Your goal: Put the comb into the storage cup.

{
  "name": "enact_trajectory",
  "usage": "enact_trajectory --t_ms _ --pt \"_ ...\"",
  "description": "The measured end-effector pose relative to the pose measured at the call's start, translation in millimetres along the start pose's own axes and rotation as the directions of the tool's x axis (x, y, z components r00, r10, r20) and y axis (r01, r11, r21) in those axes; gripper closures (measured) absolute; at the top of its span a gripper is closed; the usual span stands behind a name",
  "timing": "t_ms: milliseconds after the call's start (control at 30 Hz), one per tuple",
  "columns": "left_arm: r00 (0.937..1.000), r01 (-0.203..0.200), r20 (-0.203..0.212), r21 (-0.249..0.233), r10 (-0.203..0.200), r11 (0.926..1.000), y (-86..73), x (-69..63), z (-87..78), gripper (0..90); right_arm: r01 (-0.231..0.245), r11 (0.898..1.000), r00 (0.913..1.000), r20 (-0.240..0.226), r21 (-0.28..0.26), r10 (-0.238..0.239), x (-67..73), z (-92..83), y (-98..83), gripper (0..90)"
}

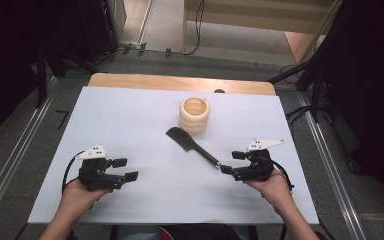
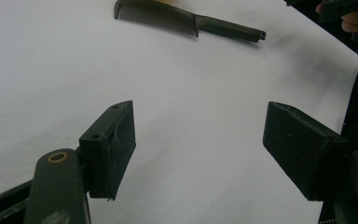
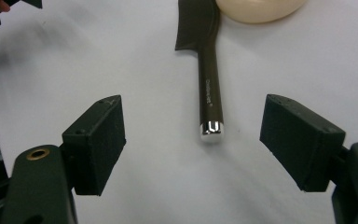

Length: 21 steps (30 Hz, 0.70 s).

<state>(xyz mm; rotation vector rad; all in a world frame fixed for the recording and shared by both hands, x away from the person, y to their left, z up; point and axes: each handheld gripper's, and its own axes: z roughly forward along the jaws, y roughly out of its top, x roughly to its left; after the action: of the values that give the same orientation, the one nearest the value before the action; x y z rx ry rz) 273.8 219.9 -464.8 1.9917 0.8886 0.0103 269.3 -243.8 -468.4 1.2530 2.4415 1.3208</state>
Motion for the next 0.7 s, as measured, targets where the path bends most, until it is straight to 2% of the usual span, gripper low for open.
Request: enact_trajectory --t_ms 167,700 --pt "1.0 0.0 -0.001 0.001 0.0 1.0 0.1 0.2 0.4 26.0 -0.009 1.0 0.9999 0.006 -0.011 0.009 -3.4 3.7 9.9 20.4" --pt "1.0 0.0 -0.001 0.001 0.0 1.0 0.1 0.4 0.2 26.0 0.0 1.0 0.9999 0.016 0.021 0.0 -9.2 24.1 33.9 21.1"
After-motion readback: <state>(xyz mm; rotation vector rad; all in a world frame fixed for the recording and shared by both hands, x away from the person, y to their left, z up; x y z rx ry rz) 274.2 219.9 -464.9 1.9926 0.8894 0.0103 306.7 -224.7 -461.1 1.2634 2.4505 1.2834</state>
